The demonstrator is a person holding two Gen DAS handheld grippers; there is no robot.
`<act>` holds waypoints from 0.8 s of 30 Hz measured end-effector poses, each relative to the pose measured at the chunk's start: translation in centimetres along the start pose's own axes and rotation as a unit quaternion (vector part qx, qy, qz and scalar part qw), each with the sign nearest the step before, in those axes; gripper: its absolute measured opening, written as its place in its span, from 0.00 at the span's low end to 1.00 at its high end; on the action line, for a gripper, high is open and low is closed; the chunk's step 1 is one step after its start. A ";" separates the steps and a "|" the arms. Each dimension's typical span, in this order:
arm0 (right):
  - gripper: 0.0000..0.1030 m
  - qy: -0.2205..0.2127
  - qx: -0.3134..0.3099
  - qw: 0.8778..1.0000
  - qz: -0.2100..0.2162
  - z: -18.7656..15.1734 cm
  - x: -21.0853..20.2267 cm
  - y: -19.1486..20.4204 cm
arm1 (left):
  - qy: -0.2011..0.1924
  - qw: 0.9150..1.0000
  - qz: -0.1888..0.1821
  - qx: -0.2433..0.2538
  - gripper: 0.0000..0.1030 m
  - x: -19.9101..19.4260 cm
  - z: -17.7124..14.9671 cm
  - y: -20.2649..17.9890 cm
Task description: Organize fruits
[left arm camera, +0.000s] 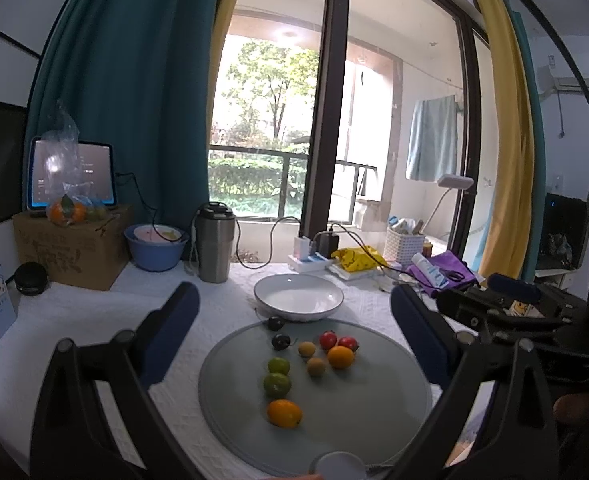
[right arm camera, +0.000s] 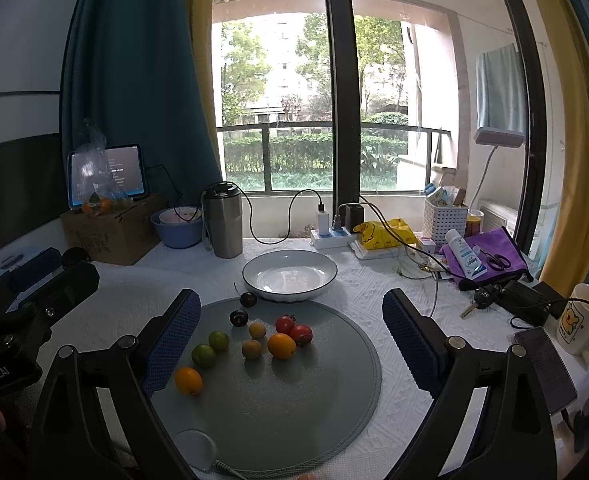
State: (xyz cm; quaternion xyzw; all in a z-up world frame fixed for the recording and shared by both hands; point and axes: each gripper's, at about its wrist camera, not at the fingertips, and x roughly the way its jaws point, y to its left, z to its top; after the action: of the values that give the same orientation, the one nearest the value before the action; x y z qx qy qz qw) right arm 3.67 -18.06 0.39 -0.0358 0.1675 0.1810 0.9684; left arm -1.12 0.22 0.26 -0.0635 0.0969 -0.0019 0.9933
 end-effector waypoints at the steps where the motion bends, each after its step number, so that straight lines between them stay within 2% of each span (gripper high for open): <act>1: 0.92 0.000 0.000 1.000 0.000 0.0 0.0 0.0 | 0.000 1.000 0.000 0.000 0.94 0.0 0.0 0.0; 24: 0.92 0.002 -0.001 1.000 0.000 -0.1 0.1 0.2 | 0.000 1.000 0.000 -0.001 0.94 -0.1 0.0 -0.1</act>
State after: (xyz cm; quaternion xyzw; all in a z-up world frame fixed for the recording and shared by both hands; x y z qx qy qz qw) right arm 3.60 -17.87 0.25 -0.0367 0.1690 0.1808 0.9682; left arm -1.17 0.15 0.30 -0.0648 0.0973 -0.0023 0.9931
